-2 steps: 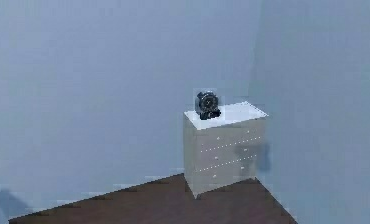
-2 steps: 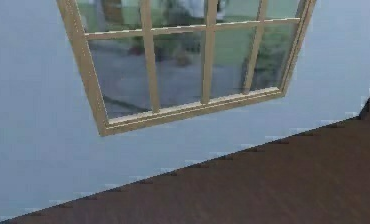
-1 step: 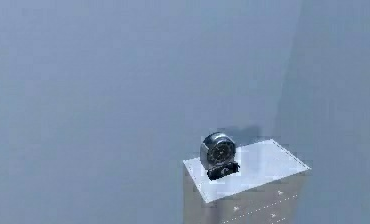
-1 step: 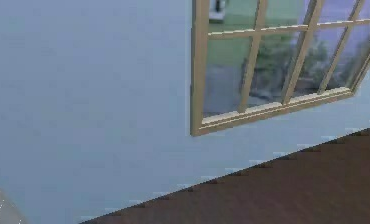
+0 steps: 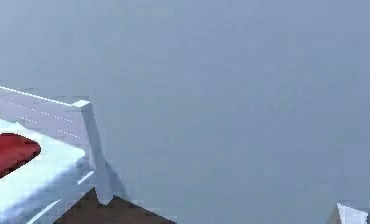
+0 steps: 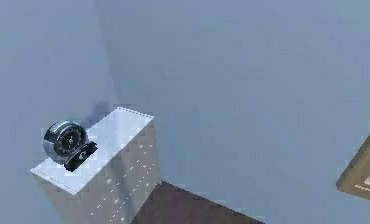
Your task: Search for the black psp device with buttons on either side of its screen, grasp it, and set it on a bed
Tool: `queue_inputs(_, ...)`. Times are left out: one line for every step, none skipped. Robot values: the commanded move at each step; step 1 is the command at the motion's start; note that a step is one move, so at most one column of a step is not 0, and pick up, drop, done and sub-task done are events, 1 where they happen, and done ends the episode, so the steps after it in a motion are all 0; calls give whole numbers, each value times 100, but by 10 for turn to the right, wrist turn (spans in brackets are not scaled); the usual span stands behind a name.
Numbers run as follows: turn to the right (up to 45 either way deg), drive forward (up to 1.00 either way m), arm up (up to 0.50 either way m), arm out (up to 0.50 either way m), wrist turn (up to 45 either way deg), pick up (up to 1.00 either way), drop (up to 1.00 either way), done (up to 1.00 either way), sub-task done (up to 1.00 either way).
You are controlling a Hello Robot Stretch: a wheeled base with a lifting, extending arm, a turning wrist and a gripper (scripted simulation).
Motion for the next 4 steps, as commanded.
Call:
queue_inputs(-270, 0, 0, 0, 0, 0, 0, 0, 0)
queue_inputs(0, 0, 50, 0, 0, 0, 0, 0, 0)
queue_inputs(0, 0, 30, 0, 0, 0, 0, 0, 0)
queue_inputs(0, 0, 0, 50, 0, 0, 0, 0, 0)
